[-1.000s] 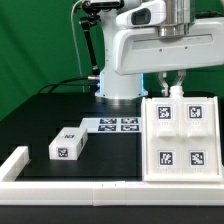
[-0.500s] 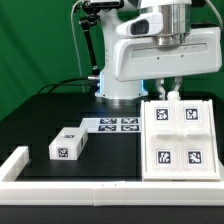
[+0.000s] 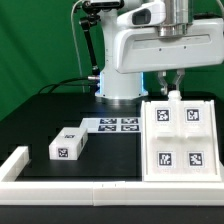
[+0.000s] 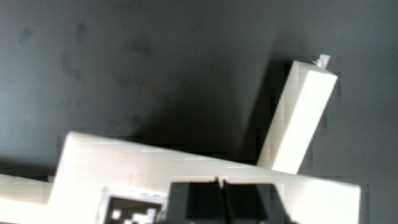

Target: Assemble cabinet

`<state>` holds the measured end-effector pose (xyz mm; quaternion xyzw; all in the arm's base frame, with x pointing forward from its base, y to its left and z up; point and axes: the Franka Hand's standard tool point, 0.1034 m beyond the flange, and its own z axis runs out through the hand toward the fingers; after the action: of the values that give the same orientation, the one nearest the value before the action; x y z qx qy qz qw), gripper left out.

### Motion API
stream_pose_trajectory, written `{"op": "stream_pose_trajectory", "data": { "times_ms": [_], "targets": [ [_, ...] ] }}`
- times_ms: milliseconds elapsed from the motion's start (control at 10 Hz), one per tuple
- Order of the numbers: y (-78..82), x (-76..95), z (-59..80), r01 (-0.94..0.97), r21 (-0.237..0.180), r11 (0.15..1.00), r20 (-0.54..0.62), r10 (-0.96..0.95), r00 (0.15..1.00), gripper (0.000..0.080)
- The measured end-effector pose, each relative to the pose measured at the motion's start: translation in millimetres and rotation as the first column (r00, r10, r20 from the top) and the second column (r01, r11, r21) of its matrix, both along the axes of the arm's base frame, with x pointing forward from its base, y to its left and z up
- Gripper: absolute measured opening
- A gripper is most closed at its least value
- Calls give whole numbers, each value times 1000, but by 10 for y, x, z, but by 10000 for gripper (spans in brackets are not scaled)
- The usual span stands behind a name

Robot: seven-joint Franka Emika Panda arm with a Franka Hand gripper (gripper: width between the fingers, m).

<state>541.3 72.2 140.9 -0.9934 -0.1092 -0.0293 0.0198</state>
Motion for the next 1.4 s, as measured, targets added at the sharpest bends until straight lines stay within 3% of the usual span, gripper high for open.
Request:
{"op": "stream_pose_trajectory", "data": {
  "times_ms": [700,1400],
  "targets": [
    [14,-17,-17,-4,-3,1000,-37,4,999,2],
    [6,73,32,-12,-2,1000,-32,12,999,14]
  ]
}}
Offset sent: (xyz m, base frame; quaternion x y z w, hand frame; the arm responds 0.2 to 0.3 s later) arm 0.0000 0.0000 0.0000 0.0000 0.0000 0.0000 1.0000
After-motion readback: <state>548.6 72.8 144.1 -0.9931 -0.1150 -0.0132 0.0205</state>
